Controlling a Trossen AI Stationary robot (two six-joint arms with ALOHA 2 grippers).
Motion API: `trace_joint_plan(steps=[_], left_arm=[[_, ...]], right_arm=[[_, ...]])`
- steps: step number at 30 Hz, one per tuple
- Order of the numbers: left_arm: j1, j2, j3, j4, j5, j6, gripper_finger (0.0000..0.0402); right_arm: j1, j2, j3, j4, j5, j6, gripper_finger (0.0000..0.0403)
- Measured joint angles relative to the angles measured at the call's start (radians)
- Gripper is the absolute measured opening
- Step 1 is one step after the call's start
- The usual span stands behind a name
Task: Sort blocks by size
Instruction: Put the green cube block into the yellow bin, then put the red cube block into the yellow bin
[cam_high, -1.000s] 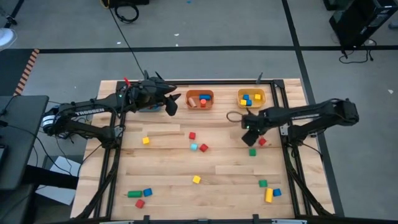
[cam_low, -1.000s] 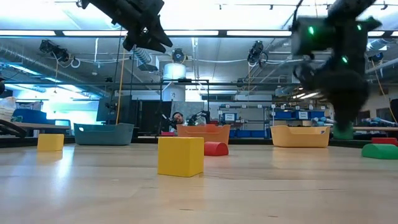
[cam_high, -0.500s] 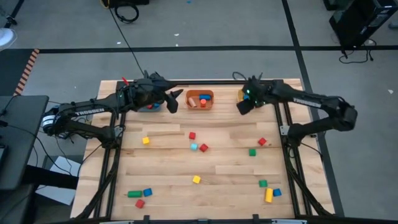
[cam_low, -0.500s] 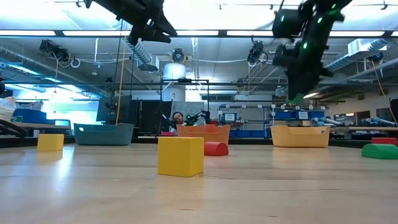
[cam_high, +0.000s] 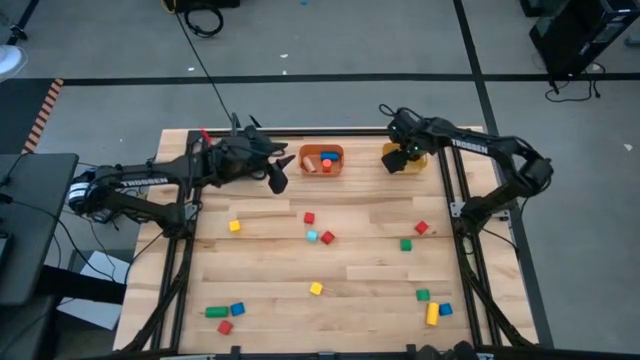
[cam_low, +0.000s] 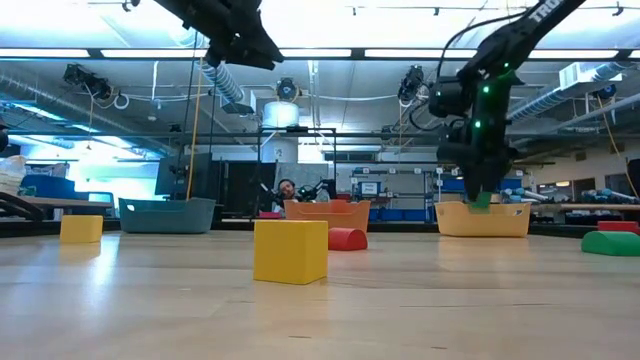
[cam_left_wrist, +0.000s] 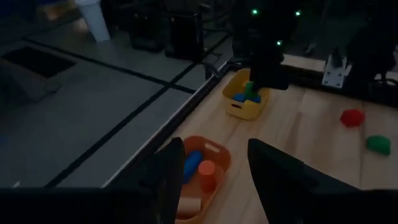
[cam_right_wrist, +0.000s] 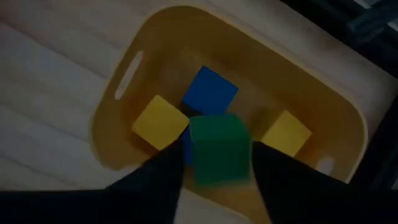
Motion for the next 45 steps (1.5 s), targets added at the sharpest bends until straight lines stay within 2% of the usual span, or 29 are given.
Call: trace_joint_plan(steps=[2,5,7,13,21,25,31,34,39,45], left_arm=[[-0.01,0.0,0.0,-0.004,-0.015,-0.038,0.0187],[-0.025,0.0,0.0,-0.004,-0.021,-0.159,0.0187],[-0.035,0.0,0.0,-0.027,-0.026,-0.208,0.0187],[-0.06,0.0,0.0,-0.111,-0.034,-0.221,0.0187],[-0.093,0.0,0.0,-0.107,0.019,-0.183,0.0187],[-0.115,0.0,0.0,-0.139,0.057,-0.178,0.0187],[-0.149,0.0,0.0,-0.178,0.084,-0.177,0.0187],[-0.171,-0.001,0.0,-0.204,0.146,-0.141,0.0187],[-0.202,-0.051,-0.002,-0.3,0.151,-0.128,0.0186],[-0.232,-0.185,-0.12,-0.283,0.151,-0.15,0.0186]], right_arm=[[-0.007,0.004,0.0,0.0,-0.006,-0.028,0.0234],[-0.011,-0.011,0.0,-0.001,-0.007,-0.085,0.0253],[-0.011,-0.035,0.0,-0.002,-0.007,-0.118,0.0255],[0.034,-0.167,0.0,0.002,-0.016,-0.155,0.0238],[0.218,-0.35,0.0,0.094,-0.126,-0.159,0.023],[0.342,-0.367,0.0,0.15,-0.114,-0.173,0.0239],[0.517,-0.278,0.0,0.329,-0.062,-0.105,0.0265],[0.597,-0.198,0.0,0.406,-0.028,-0.053,0.0278],[0.703,-0.046,0.008,0.525,0.003,0.027,0.0299],[0.778,0.172,0.167,0.538,0.026,0.043,0.0316]])
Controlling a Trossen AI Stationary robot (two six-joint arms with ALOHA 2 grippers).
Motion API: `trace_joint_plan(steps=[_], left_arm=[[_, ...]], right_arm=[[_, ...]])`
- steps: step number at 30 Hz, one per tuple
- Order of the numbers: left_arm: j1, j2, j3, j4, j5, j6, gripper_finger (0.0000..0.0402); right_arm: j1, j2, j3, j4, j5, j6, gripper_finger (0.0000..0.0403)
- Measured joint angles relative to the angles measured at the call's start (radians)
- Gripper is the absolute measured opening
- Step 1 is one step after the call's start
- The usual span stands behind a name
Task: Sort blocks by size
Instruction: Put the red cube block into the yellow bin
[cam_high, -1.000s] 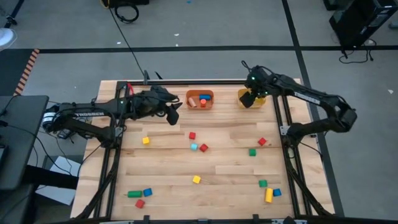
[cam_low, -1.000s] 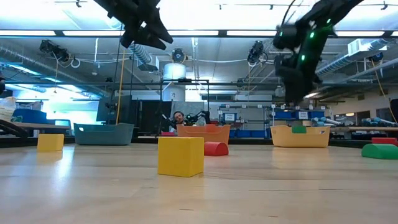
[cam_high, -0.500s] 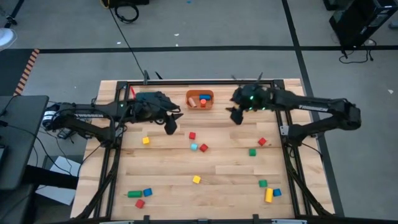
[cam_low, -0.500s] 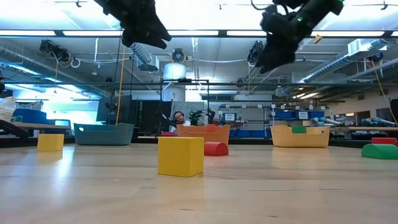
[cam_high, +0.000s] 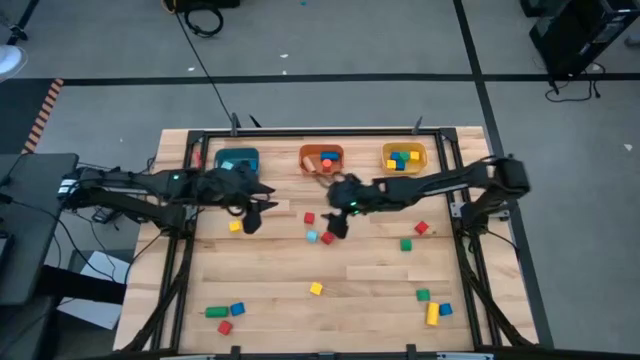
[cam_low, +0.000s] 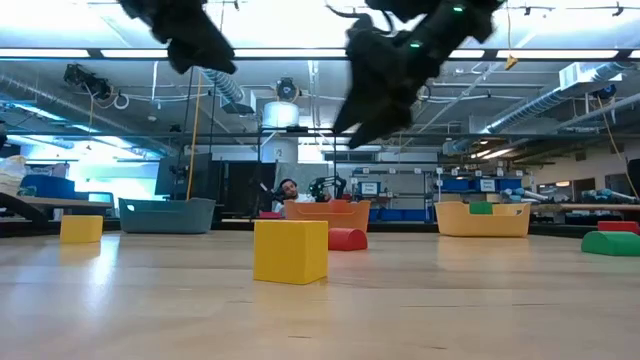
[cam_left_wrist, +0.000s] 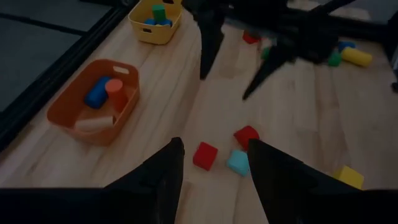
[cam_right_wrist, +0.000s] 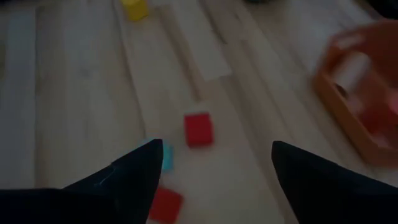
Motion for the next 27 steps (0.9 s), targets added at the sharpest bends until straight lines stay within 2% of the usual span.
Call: trace_joint_plan(steps=[5,12,17,21,27], left_arm=[[-0.007,-0.128,-0.091,0.004,0.01,-0.05,0.0186],[-0.007,-0.215,-0.172,0.0,0.113,-0.121,0.0186],[-0.007,-0.227,-0.189,-0.011,0.167,-0.143,0.0186],[-0.007,-0.227,-0.189,-0.016,0.168,-0.144,0.0186],[-0.007,-0.224,-0.189,0.014,0.111,-0.145,0.0186]], right_arm=[[0.012,0.182,0.16,-0.003,-0.015,-0.068,0.0322],[-0.015,0.368,0.304,-0.031,-0.065,-0.083,0.0314],[-0.031,0.434,0.335,-0.076,-0.073,-0.084,0.0307],[-0.032,0.458,0.336,-0.118,-0.075,-0.096,0.0295],[-0.041,0.478,0.337,-0.173,-0.084,-0.118,0.0239]])
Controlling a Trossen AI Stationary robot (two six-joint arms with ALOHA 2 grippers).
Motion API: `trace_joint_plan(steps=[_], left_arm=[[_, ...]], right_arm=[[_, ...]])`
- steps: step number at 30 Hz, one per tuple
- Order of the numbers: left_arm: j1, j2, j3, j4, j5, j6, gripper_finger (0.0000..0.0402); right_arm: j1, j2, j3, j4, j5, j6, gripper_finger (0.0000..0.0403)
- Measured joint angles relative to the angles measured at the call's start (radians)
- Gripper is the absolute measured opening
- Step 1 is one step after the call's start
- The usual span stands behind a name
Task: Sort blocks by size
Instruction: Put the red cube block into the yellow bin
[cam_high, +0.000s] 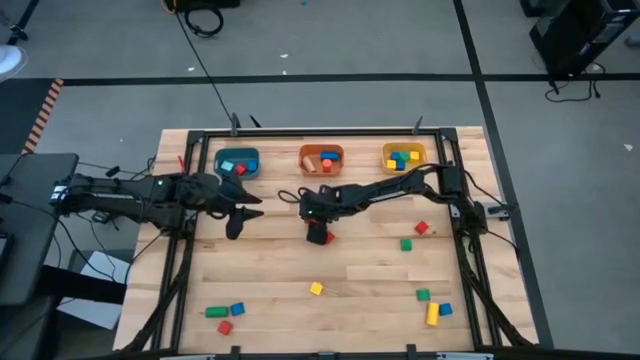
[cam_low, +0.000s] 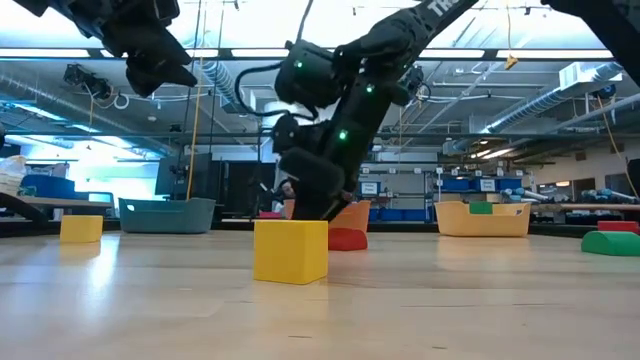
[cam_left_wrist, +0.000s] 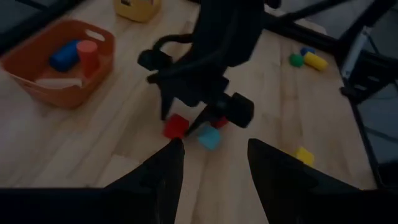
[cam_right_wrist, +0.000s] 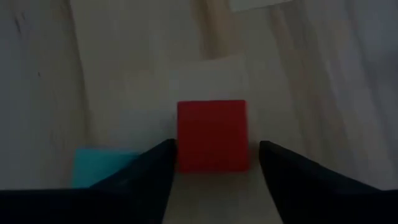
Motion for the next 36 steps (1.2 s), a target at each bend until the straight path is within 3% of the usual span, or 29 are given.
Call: trace_joint_plan(steps=[9,16,21,24,29,36], left_arm=[[0.0,0.001,0.0,0.08,-0.122,-0.002,0.0186],[0.0,0.001,0.0,0.1,-0.148,-0.001,0.0186],[0.0,0.001,0.0,0.101,-0.155,0.013,0.0186],[0.0,0.001,0.0,0.101,-0.156,0.036,0.0186],[0.0,0.001,0.0,0.151,-0.156,0.032,0.0186],[0.0,0.001,0.0,0.251,-0.156,0.032,0.0186]], right_arm=[[-0.022,-0.003,0.0,0.046,-0.057,-0.05,0.0145],[-0.072,-0.086,-0.002,-0.131,-0.135,-0.077,0.0145],[-0.122,-0.249,-0.002,-0.365,-0.119,-0.15,0.0145],[-0.165,-0.387,-0.03,-0.44,-0.056,-0.159,0.0145],[-0.287,-0.67,-0.223,-0.42,0.057,-0.111,0.0145],[-0.507,-0.939,-0.498,-0.424,0.086,0.12,0.0145]])
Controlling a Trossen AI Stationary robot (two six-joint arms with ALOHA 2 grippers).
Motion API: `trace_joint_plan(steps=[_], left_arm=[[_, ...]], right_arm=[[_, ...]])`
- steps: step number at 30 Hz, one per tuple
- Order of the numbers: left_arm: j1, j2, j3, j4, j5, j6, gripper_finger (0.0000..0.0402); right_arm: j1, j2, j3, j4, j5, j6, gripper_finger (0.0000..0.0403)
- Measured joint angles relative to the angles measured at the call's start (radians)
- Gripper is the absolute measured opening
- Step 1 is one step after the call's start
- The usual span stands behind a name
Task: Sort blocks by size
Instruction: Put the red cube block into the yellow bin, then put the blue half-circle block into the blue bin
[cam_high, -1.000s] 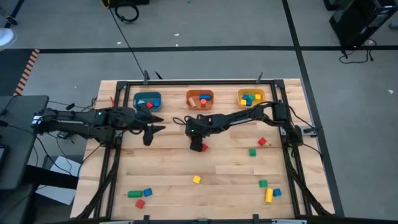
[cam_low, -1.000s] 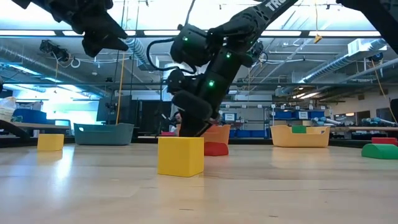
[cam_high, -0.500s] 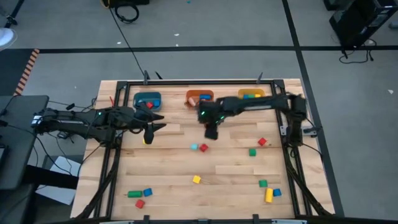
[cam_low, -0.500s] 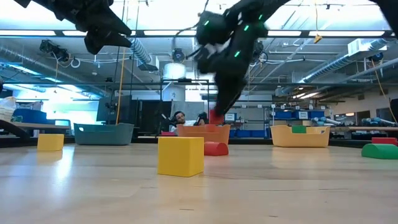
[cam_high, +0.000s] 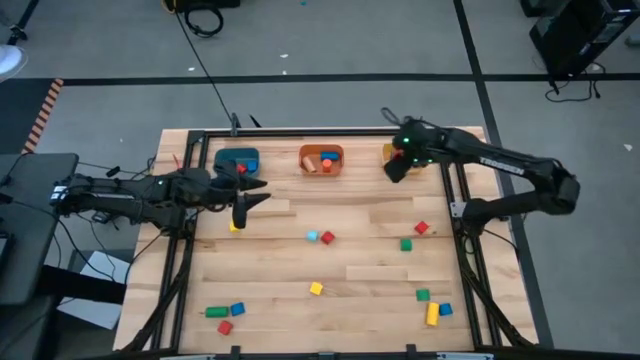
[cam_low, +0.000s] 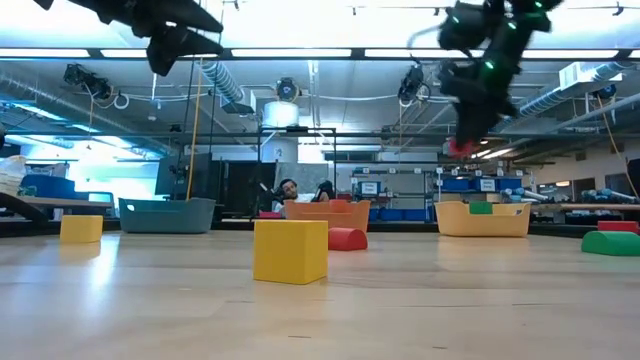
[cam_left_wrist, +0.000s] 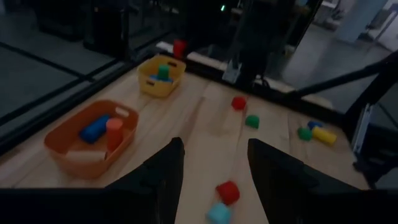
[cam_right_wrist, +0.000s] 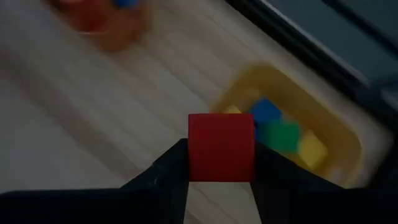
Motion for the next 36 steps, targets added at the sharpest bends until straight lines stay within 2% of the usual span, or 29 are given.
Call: trace_joint_plan(steps=[3,10,12,16,20,23,29,36], left_arm=[[0.0,0.0,0.0,0.038,0.0,0.0,0.0186],[0.0,0.0,0.0,0.059,-0.003,0.002,0.0186],[0.0,0.0,0.0,0.059,-0.003,0.001,0.0186],[0.0,0.0,0.0,0.059,-0.003,-0.002,0.0186],[0.0,0.0,0.0,0.06,-0.003,-0.003,0.0186],[0.0,0.0,0.0,0.074,-0.003,-0.004,0.0186],[0.0,0.0,0.0,0.121,-0.003,-0.005,0.0186],[0.0,0.006,0.0,0.166,-0.021,-0.013,0.0186]], right_arm=[[-0.076,-0.021,-0.069,0.005,-0.002,0.031,0.0145],[-0.212,0.056,-0.161,0.043,-0.001,0.007,0.0146],[-0.234,0.072,-0.165,0.072,-0.001,-0.021,0.0166],[-0.261,0.09,-0.164,0.091,-0.002,-0.049,0.0236],[-0.265,0.084,-0.162,0.091,-0.002,-0.053,0.0257],[-0.263,0.068,-0.162,0.093,-0.022,-0.059,0.0243],[-0.218,0.031,-0.162,0.119,-0.104,-0.01,0.0189],[-0.087,-0.017,-0.162,0.132,-0.075,0.127,0.0131]])
